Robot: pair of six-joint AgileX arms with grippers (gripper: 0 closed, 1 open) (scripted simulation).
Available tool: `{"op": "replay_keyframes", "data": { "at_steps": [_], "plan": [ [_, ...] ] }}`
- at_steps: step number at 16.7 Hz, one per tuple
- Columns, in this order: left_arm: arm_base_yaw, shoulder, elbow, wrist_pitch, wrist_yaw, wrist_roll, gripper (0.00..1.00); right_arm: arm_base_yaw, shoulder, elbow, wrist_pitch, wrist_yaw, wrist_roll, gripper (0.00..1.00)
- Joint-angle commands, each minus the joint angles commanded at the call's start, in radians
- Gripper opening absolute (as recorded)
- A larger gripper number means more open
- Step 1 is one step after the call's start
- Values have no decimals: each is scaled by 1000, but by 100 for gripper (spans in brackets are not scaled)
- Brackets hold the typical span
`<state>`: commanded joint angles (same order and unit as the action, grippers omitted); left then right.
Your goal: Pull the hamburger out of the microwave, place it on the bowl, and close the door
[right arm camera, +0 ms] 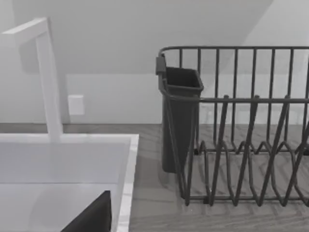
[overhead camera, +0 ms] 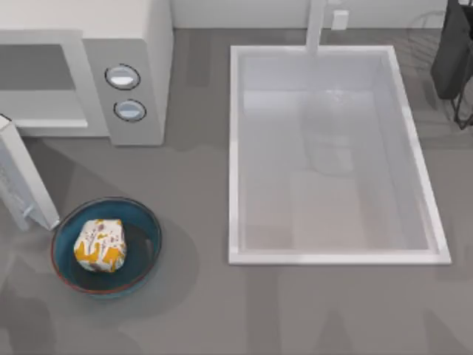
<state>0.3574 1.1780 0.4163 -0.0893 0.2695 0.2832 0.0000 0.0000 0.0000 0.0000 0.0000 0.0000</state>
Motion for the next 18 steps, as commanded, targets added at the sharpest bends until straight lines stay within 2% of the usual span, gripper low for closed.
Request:
{"op": "replay_keyframes", "data": {
  "at_steps": [3, 6, 13, 18],
  "plan": [
    [-176, -65, -40, 7, -108, -123, 0, 0, 0, 0, 0, 0, 0, 100],
    [-272, -114, -69, 12, -184, -209, 0, 0, 0, 0, 0, 0, 0, 100],
    [-282, -101, -58, 20, -192, -221, 0, 0, 0, 0, 0, 0, 0, 100],
    [-298, 118, 69, 104, -201, -229, 0, 0, 0, 0, 0, 0, 0, 100]
  ]
}}
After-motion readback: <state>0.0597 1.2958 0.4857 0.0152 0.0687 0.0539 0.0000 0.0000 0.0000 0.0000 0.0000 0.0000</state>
